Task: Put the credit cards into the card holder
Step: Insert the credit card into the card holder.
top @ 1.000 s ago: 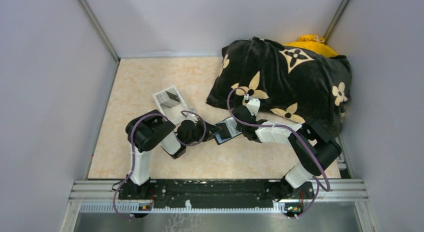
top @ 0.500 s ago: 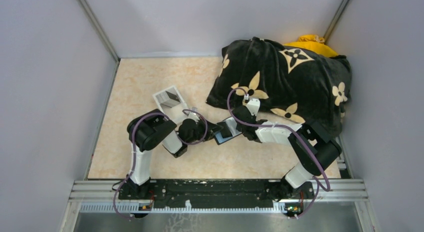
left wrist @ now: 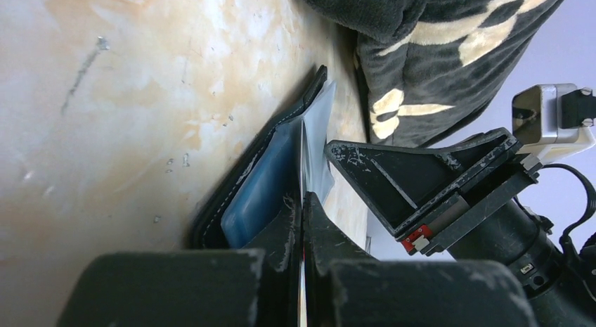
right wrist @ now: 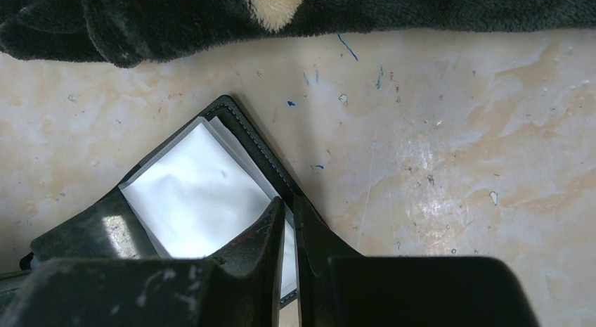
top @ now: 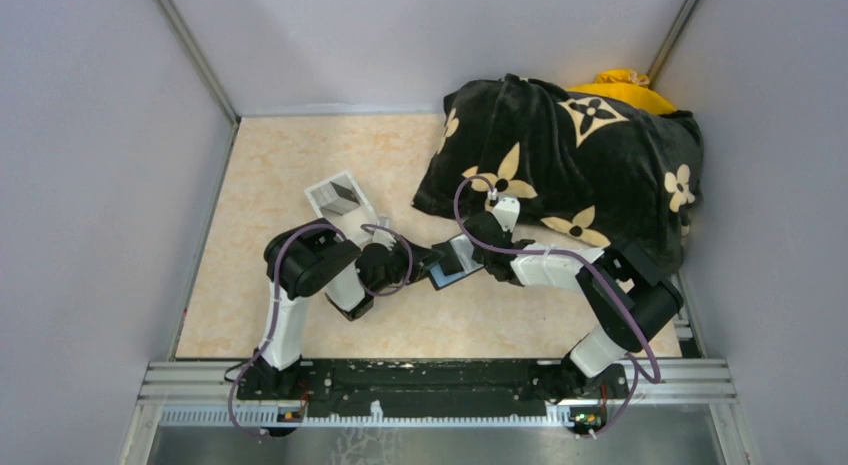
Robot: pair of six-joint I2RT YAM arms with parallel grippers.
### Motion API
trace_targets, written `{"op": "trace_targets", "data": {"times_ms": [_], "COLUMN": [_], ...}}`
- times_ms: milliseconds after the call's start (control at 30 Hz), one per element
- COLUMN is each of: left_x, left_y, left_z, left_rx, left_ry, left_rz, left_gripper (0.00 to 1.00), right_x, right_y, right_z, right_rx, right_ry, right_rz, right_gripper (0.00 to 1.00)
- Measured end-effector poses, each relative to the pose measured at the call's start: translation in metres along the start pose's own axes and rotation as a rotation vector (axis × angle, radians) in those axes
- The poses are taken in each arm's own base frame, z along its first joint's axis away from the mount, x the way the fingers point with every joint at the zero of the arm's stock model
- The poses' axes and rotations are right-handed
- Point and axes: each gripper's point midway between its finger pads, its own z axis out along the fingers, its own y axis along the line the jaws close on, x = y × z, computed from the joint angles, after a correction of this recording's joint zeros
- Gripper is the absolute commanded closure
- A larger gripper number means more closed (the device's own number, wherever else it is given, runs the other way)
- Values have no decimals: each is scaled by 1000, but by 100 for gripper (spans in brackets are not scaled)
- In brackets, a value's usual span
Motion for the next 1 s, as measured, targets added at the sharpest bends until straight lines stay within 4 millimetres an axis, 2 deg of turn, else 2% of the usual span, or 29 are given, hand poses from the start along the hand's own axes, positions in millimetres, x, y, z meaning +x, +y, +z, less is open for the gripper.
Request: {"op": "trace_targets", "data": {"times_ms": [600,1000], "left_x": [0,6], "left_y": [0,-2], "left_z": [2,13], "left_rx": [36,5], "left_ry": [-22,-24], "left_rz": [-73,-25], "left_gripper": [100,100], "right_x": [0,-1], "right_y": [0,1], "right_z": [0,1], "right_rx": [-1,-5], "right_ry": [0,-5], "right_rz": [-2,2], "right_gripper": [90,90]}}
